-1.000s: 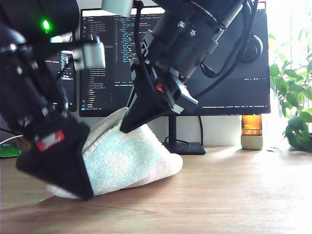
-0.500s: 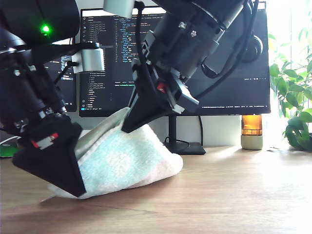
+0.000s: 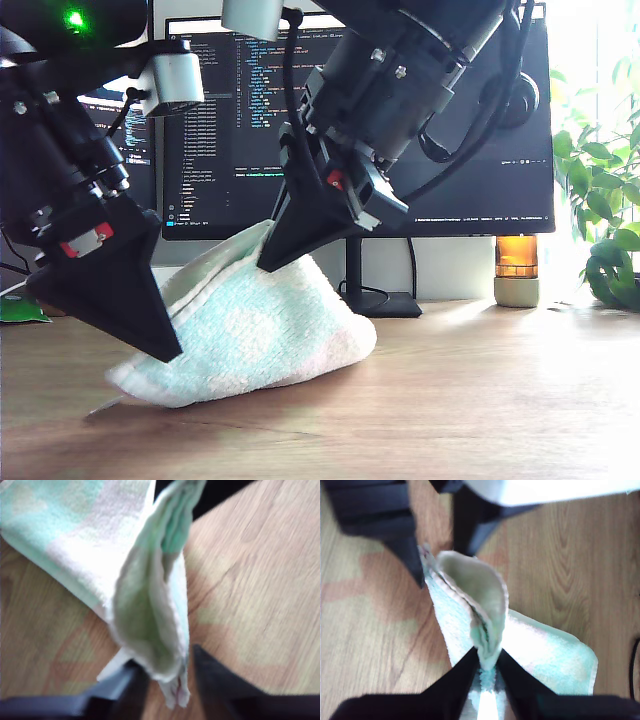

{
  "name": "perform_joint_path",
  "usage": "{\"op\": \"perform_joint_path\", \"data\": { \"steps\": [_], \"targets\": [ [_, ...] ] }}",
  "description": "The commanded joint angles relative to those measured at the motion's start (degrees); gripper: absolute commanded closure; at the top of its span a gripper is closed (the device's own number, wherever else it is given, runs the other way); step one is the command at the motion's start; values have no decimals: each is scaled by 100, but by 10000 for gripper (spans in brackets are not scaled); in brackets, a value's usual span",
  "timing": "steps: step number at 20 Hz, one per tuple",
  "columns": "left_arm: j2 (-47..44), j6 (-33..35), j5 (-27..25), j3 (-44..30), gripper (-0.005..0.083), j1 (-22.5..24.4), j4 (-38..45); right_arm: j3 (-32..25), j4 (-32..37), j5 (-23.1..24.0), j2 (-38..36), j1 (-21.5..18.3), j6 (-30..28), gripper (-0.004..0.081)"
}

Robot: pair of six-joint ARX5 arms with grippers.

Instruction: Fold the tea towel to a neat square and place it to the right

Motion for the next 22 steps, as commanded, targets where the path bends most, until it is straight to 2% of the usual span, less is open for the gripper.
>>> {"op": "perform_joint_path", "data": {
  "steps": [1, 7, 11, 14, 17, 19, 22],
  "targets": [
    [9, 44, 22, -28, 296, 2, 138, -11, 59, -31, 31, -4, 24, 781],
    [11, 46, -7, -28, 282, 33, 551, -11, 57, -35, 31, -4, 24, 781],
    [11, 44, -238, -28, 147, 319, 280, -11, 57, -35, 31, -4, 24, 781],
    [11, 48, -409, -28, 127, 492, 149, -11, 61, -37, 31, -4, 24, 781],
    [11, 50, -339, -28, 127, 509, 369, -11, 59, -42, 31, -4, 24, 781],
    [11, 59, -9, -28, 127, 487, 380, -11, 59, -44, 31, -4, 24, 781],
    [11, 66, 116, -28, 128, 389, 439, -11, 59, -48, 31, -4, 26, 781]
  ]
}}
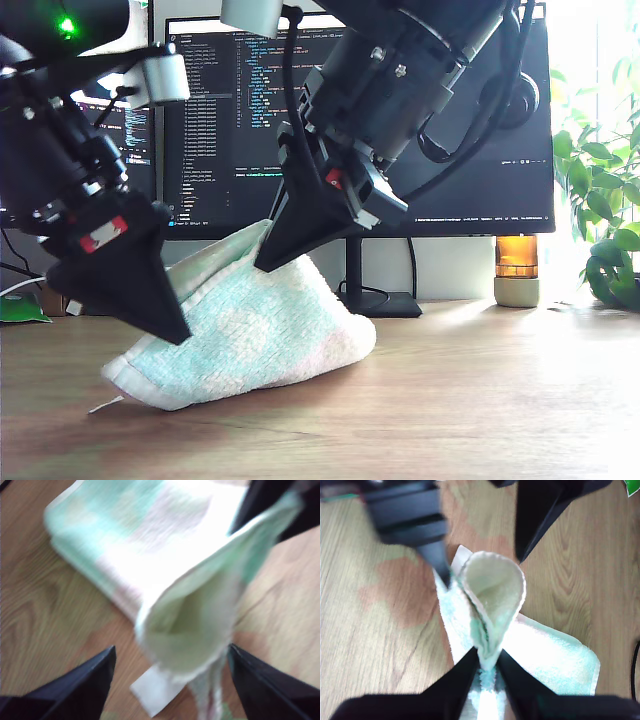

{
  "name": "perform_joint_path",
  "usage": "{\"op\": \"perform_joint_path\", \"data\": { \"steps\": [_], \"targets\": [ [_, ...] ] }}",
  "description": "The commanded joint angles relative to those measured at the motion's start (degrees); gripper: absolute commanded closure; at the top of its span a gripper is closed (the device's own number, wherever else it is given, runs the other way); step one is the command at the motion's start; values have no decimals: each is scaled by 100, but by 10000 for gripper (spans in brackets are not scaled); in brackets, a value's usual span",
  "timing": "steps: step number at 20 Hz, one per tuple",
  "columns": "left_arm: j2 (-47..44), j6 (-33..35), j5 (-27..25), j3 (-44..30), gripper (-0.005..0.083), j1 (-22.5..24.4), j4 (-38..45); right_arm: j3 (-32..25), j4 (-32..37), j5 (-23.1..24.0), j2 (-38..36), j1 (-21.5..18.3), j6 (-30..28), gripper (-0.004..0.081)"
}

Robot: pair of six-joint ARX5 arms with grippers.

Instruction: Fold the tea towel to a neat square and place it to the right

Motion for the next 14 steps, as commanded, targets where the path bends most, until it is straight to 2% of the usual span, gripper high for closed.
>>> {"op": "perform_joint_path", "data": {
  "steps": [1, 7, 9, 10, 13, 14],
  "targets": [
    [11, 28, 44, -28, 128, -57, 79, -11, 61, -24, 31, -4, 24, 781],
    [9, 9, 385, -28, 132, -162, 131, -11, 57, -24, 31, -4, 26, 781],
    [9, 4, 448, -28, 171, -162, 205, -11, 55, -22, 31, -4, 26, 781],
    [9, 4, 450, -28, 242, -162, 214, -11, 52, -22, 31, -4, 26, 781],
    [9, 4, 450, -28, 550, -157, 184, -11, 31, -20, 31, -7, 26, 781],
    [9, 7, 485, -28, 610, -157, 184, -11, 17, -20, 31, -7, 26, 781]
  ]
}}
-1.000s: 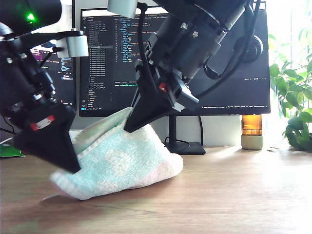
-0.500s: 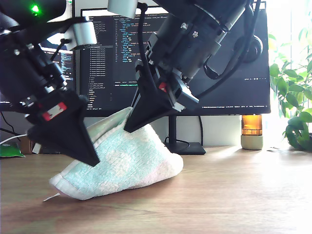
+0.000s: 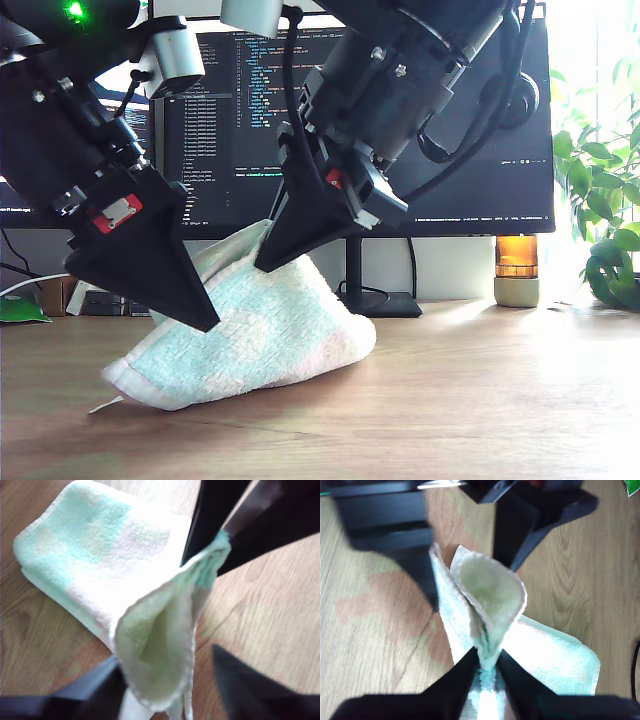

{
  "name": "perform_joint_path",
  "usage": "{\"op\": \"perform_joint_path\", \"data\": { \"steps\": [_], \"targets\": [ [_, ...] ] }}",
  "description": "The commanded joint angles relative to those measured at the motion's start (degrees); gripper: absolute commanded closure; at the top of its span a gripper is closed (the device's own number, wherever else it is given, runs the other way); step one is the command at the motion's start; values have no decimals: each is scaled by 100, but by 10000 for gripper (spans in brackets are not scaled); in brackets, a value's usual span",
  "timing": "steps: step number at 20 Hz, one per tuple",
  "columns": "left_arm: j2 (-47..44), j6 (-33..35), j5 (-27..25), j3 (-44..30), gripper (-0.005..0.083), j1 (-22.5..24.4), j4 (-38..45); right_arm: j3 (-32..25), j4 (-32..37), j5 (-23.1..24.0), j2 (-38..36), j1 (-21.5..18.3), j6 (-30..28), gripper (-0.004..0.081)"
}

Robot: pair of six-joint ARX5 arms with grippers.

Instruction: Fold the tea towel to a neat square and place it to the right

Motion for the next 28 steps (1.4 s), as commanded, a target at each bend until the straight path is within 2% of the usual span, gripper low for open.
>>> {"op": "perform_joint_path", "data": {
  "steps": [1, 4, 7, 9, 13, 19, 21, 27, 28],
  "targets": [
    [11, 9, 52, -28, 645, -13, 28, -11, 7, -17, 31, -7, 28, 781],
    [11, 72, 50, -28, 743, -11, -164, -11, -127, 0, 31, -7, 33, 781],
    [11, 186, 50, -28, 795, 0, -295, -11, -289, 2, 31, -7, 39, 781],
    [9, 264, 72, -28, 795, -2, -354, -11, -330, 4, 28, -4, 157, 781],
    [11, 258, 699, 70, 795, -2, -601, -11, -535, 0, 31, -4, 382, 781],
    [9, 262, 1023, 387, 795, -2, -1222, -11, -977, -11, 26, -4, 901, 781],
    [11, 286, 1298, 538, 795, -2, -1598, -7, -1272, -37, 9, -4, 1379, 781],
    [11, 310, 1939, 883, 795, -2, -2496, -2, -2135, -221, -323, -4, 2159, 781],
    [11, 310, 2070, 883, 795, -7, -2599, 2, -2315, -236, -402, -4, 2446, 781]
  ]
}}
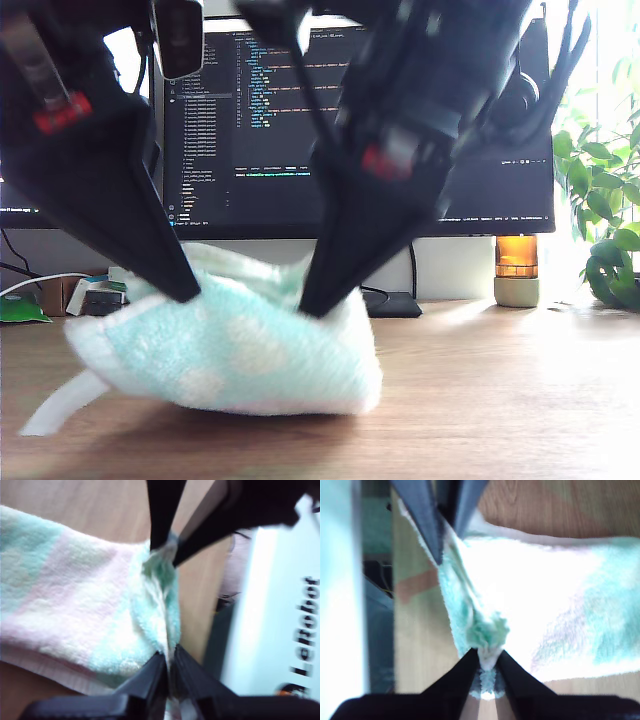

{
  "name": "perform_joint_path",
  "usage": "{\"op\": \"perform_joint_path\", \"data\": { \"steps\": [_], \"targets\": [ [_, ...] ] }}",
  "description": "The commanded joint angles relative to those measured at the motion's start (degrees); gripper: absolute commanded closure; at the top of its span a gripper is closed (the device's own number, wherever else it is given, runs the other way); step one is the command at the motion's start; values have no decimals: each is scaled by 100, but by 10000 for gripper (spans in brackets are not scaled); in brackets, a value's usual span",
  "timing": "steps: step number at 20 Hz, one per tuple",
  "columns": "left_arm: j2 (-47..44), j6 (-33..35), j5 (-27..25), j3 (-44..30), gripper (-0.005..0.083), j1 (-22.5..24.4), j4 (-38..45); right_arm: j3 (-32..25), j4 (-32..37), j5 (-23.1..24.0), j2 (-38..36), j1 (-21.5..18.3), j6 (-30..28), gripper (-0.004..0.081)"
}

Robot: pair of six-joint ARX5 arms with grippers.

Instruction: Fold the tea towel to a neat square and place it to the right

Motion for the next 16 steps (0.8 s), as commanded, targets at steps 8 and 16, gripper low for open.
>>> {"op": "perform_joint_path", "data": {
  "steps": [8, 16],
  "targets": [
    [26, 490, 181, 11, 795, -11, 31, -72, -549, 138, -142, -195, 730, 781],
    [625, 951, -476, 11, 795, 68, 817, -72, -90, 186, -107, -872, 1056, 781]
  ]
}}
